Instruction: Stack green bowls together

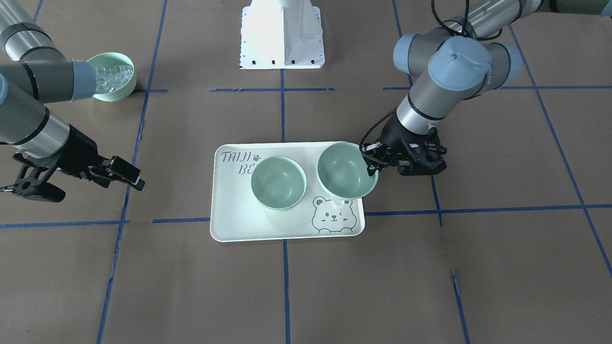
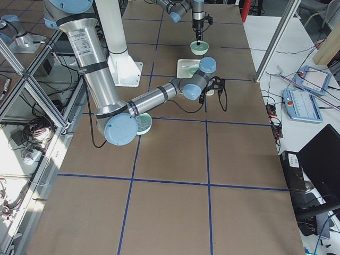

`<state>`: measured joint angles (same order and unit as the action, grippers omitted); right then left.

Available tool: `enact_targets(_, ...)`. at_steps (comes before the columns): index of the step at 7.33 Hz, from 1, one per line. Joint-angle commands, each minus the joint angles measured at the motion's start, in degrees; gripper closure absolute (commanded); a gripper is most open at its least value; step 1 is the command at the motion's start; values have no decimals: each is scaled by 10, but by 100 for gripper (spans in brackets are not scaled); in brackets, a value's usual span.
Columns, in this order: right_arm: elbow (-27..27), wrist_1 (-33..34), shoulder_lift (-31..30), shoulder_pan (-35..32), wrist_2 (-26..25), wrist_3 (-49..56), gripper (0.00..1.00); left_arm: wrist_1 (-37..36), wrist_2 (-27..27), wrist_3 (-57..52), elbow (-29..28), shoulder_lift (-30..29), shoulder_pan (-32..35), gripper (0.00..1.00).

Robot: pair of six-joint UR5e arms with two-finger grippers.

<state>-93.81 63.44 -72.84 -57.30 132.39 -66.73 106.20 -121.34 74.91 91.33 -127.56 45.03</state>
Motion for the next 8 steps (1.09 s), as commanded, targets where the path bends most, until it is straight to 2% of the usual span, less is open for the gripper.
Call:
enact_targets(1,-3,-2,-27,-10,1,35,0,3,5,59,-83,-93,-43,100)
enact_targets(3,-2,-2,-28,-9,1,35,0,3,10,59,-90,-104,-62,100)
enact_targets(4,-2,-2,-27,-9,1,35,0,8,30,59,-91,-103,-72,100)
enact_targets(6,-3,-2,-27,-10,1,35,0,41,30,59,-109,-101,-73,100)
enact_targets(8,-4,-2,-26,-12,2,35,0,40,31,55,-107,-96,-66,100)
